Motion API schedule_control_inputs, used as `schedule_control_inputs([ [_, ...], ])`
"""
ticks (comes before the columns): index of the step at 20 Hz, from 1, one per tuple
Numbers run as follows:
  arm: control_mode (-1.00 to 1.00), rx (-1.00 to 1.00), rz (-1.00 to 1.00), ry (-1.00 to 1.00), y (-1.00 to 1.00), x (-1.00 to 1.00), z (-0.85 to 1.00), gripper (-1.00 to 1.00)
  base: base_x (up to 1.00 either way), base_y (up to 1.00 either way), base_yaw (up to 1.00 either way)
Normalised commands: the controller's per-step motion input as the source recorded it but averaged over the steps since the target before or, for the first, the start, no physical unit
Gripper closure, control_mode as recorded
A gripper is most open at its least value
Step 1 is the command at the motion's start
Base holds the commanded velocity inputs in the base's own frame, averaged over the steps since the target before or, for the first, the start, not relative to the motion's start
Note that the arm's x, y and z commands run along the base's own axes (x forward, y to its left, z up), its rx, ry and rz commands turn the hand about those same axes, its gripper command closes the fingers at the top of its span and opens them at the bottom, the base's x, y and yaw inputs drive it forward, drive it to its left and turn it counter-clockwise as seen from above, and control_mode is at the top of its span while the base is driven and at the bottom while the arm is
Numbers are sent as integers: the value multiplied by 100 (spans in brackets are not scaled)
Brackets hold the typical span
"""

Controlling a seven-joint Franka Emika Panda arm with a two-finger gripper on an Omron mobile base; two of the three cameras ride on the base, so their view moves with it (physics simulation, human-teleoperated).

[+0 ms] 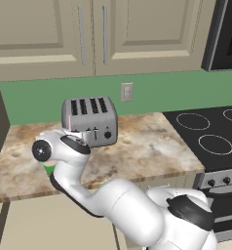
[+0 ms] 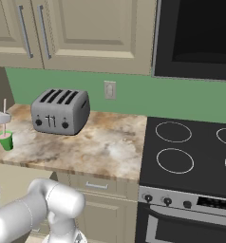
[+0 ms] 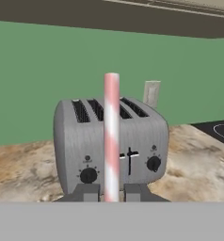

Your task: Pick up the straw from the left drawer and put it inside the smoothie cup.

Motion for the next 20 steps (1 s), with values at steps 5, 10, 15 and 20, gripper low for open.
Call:
schedule_control_inputs([
  [5, -100, 0, 0, 0, 3, 7, -4, 100, 0, 0, 0],
  [10, -100, 0, 0, 0, 1, 8, 0, 100, 0, 0, 0],
  [15, -100, 0, 0, 0, 3, 3, 0, 100, 0, 0, 0],
  [20, -100, 0, 0, 0, 9, 0, -2, 100, 0, 0, 0],
])
